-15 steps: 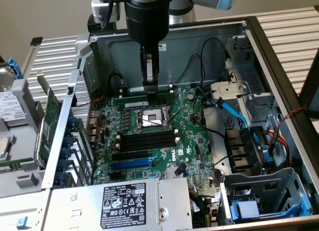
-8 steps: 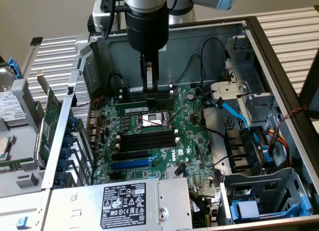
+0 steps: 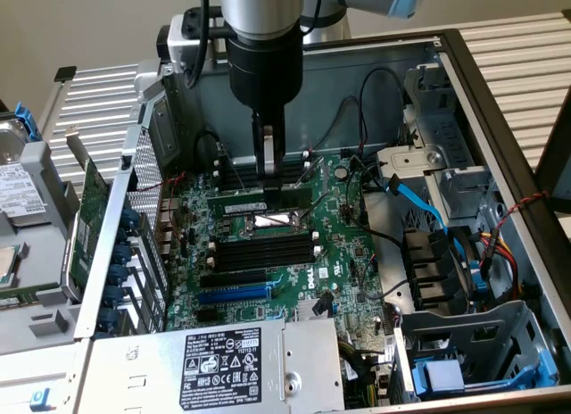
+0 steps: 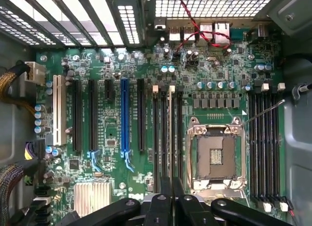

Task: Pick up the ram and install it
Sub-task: 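Insert the ram into the slot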

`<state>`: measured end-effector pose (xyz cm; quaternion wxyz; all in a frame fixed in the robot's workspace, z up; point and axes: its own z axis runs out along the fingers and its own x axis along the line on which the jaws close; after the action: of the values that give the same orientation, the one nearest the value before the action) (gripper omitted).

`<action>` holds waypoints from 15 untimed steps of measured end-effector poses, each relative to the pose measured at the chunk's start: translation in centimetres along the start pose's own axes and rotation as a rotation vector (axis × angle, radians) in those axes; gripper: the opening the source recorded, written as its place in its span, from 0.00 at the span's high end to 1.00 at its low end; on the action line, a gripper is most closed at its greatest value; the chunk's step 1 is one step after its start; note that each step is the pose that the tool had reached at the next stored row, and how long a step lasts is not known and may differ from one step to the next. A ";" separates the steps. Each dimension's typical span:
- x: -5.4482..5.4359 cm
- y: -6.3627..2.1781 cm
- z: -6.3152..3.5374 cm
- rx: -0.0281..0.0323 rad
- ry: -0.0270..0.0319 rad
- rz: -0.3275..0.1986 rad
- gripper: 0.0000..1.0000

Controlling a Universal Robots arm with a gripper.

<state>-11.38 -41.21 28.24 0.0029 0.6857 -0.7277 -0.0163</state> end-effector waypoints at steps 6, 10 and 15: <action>0.1 -0.02 0.58 0.0000 0.0001 -0.005 0.88; 0.1 -0.04 0.82 -0.0025 0.0004 -0.013 0.88; 0.1 -0.05 1.22 -0.0039 0.0005 -0.014 0.88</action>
<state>-11.38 -41.32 27.02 0.0043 0.6907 -0.7229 -0.0176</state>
